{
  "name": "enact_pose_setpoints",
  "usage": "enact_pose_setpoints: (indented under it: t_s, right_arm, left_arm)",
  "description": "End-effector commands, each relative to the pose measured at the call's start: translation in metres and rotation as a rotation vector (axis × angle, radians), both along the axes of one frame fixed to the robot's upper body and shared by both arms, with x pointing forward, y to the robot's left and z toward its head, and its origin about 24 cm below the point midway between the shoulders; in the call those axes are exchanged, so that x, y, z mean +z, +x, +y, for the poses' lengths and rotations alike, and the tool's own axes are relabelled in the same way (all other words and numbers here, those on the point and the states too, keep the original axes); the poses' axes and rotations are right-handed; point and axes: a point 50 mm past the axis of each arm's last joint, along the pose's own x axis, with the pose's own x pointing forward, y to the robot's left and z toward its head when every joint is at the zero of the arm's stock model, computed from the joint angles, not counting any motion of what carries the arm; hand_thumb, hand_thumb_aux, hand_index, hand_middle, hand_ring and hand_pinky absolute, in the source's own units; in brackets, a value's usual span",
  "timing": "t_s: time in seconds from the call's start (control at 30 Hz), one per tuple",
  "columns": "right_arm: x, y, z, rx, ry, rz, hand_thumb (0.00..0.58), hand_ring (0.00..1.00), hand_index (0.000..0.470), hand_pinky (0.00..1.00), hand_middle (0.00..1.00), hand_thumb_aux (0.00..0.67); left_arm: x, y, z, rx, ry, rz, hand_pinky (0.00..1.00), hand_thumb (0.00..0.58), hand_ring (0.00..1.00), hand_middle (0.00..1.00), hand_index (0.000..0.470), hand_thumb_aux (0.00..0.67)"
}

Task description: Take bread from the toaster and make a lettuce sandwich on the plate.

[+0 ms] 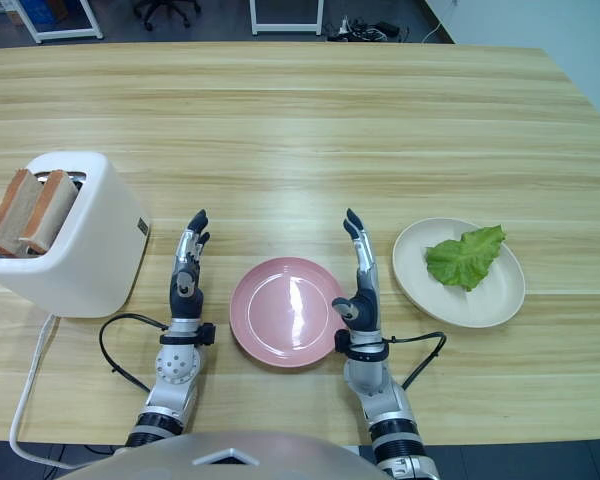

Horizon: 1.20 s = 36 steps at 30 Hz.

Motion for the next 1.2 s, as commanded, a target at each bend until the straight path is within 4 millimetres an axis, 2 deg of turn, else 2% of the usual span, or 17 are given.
enact_pose_setpoints:
  t_s: [0.03, 0.33, 0.4, 0.43, 0.5, 0.57, 0.7, 0.77, 0.83, 0.97, 1.07, 1.2]
  right_arm:
    - [-0.013, -0.006, -0.003, -0.020, 0.020, 0.063, 0.000, 0.00, 0.000, 0.00, 0.00, 0.000]
    - [-0.011, -0.008, -0.003, -0.015, -0.006, 0.055, 0.000, 0.00, 0.000, 0.00, 0.00, 0.000]
    - [-0.009, -0.009, -0.001, -0.016, -0.007, 0.047, 0.000, 0.00, 0.000, 0.00, 0.00, 0.000]
    - [-0.008, -0.009, -0.001, -0.016, -0.009, 0.041, 0.000, 0.00, 0.000, 0.00, 0.00, 0.000]
    - [-0.006, -0.008, 0.000, -0.013, -0.020, 0.033, 0.000, 0.00, 0.000, 0.00, 0.00, 0.000]
    - [-0.005, -0.008, 0.000, -0.005, -0.048, 0.026, 0.000, 0.00, 0.000, 0.00, 0.00, 0.000]
    - [-0.005, -0.007, 0.001, 0.003, -0.093, 0.020, 0.000, 0.00, 0.000, 0.00, 0.00, 0.000]
    - [-0.007, -0.007, 0.001, 0.000, -0.116, 0.021, 0.000, 0.00, 0.000, 0.00, 0.00, 0.000]
    - [-0.009, -0.009, -0.001, -0.012, -0.153, 0.022, 0.000, 0.00, 0.000, 0.00, 0.00, 0.000]
    - [-0.014, -0.010, -0.002, -0.020, -0.205, 0.021, 0.000, 0.00, 0.000, 0.00, 0.00, 0.000]
    - [-0.016, -0.009, -0.002, -0.028, -0.223, 0.018, 0.000, 0.00, 0.000, 0.00, 0.00, 0.000]
    - [-0.017, -0.006, 0.000, -0.017, -0.240, 0.008, 0.000, 0.00, 0.000, 0.00, 0.00, 0.000]
  left_arm:
    - [-0.003, 0.000, 0.000, 0.046, 0.021, 0.005, 0.00, 0.000, 0.00, 0.00, 0.000, 0.000]
    - [-0.001, -0.002, -0.003, -0.020, 0.006, 0.005, 0.00, 0.000, 0.00, 0.00, 0.000, 0.000]
    - [0.007, -0.004, 0.002, -0.005, 0.089, -0.067, 0.00, 0.000, 0.00, 0.00, 0.000, 0.000]
    - [0.017, -0.007, 0.008, 0.025, 0.162, -0.138, 0.00, 0.000, 0.00, 0.00, 0.000, 0.000]
    - [0.044, -0.018, 0.029, 0.119, 0.371, -0.308, 0.00, 0.000, 0.00, 0.00, 0.000, 0.000]
    - [0.065, -0.029, 0.065, 0.260, 0.567, -0.375, 0.00, 0.000, 0.00, 0.00, 0.000, 0.000]
    - [0.100, -0.045, 0.151, 0.617, 0.837, -0.308, 0.00, 0.000, 0.00, 0.00, 0.000, 0.000]
    - [0.112, -0.048, 0.182, 0.736, 0.968, -0.243, 0.00, 0.000, 0.00, 0.00, 0.000, 0.000]
    - [0.123, -0.044, 0.208, 0.809, 1.085, -0.173, 0.00, 0.000, 0.00, 0.00, 0.000, 0.000]
    - [0.128, -0.032, 0.240, 0.869, 1.171, -0.010, 0.00, 0.000, 0.00, 0.00, 0.000, 0.000]
    - [0.124, -0.020, 0.248, 0.854, 1.198, 0.066, 0.00, 0.000, 0.00, 0.00, 0.000, 0.000]
    - [0.112, -0.014, 0.258, 0.850, 1.233, 0.142, 0.00, 0.000, 0.00, 0.00, 0.000, 0.000]
